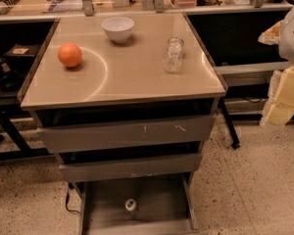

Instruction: Pick redbull can from bottom drawer and place on counter

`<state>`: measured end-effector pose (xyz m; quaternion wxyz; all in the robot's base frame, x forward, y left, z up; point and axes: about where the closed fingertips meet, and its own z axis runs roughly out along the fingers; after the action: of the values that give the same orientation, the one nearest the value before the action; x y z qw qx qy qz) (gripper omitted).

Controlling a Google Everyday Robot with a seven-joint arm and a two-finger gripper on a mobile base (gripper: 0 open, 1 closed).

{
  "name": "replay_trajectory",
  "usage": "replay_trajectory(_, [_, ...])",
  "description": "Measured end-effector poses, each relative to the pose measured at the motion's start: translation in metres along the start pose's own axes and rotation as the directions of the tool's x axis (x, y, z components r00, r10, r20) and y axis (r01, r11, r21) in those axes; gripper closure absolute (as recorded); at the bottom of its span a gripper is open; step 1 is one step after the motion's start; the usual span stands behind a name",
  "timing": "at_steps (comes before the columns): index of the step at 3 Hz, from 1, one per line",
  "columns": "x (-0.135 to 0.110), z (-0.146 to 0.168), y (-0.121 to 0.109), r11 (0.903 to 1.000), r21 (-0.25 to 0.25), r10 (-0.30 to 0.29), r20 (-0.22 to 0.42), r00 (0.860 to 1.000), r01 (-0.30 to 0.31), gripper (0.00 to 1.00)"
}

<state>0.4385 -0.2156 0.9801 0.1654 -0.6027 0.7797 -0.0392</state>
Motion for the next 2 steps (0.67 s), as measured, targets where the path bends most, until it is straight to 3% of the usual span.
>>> replay_trajectory(2, [-0.002, 0.014, 0.005, 1.0, -0.004, -0.005, -0.009, 1.0, 0.005, 0.0])
